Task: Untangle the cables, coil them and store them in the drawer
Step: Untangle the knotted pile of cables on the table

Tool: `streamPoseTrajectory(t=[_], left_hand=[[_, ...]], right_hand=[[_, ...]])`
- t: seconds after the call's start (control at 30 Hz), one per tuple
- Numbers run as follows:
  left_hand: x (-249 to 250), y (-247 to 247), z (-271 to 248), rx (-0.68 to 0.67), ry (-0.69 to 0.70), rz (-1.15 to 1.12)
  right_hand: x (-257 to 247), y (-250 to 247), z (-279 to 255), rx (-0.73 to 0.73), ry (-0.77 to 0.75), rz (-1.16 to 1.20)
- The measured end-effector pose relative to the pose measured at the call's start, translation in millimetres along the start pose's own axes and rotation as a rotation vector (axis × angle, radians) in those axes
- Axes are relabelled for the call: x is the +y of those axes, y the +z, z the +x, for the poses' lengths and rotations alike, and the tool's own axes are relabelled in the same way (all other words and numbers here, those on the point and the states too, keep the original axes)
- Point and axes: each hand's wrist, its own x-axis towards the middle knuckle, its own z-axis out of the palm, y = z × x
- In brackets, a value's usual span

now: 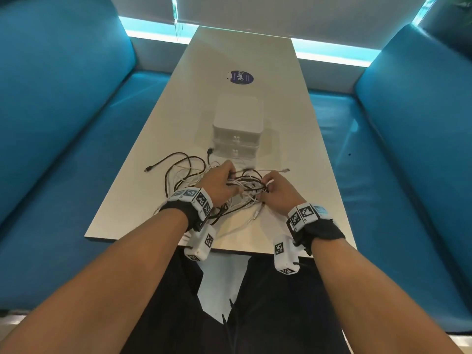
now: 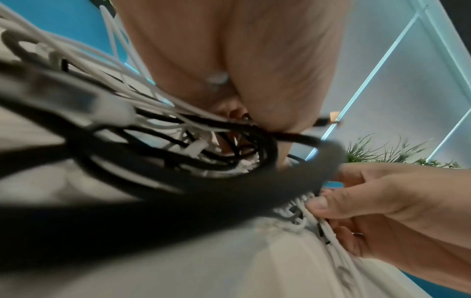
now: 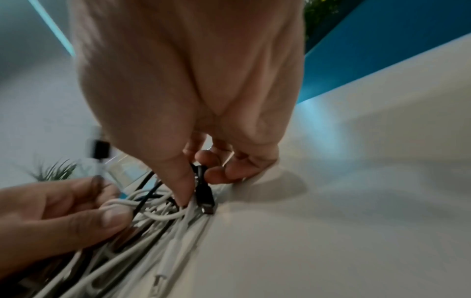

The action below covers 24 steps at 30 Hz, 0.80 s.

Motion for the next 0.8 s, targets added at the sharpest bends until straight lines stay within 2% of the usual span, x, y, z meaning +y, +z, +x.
streamPoseTrajectory(t=[0.1, 0.27, 0.4, 0.5, 0.6, 0.7, 0.8], left_hand=[[0, -6, 2, 0.008, -0.019, -0.040], [-1, -15, 3, 0.044, 0.021, -0.029], [-1, -21, 3, 0.121, 0.091, 0.048], [1, -22, 2, 0.154, 0.106, 0.017], [-1, -22, 2, 0.125, 0.063, 0.036], [-5, -23, 2, 0.041, 0.079, 0.165], [-6, -23, 2, 0.049, 0.085, 0.198]], right_hand=[[-1, -4, -2, -0.003, 0.039, 0.111], [-3, -5, 1, -0.081, 0.039, 0.112], [-2, 2, 2, -0.037, 0.024, 0.024], [2, 6, 3, -0.003, 0.044, -0.012], [2, 4, 4, -0.011, 0.067, -0.004], [2, 4, 6, -0.007, 0.073, -0.031], [1, 4, 6, 0.005, 0.086, -0.035]])
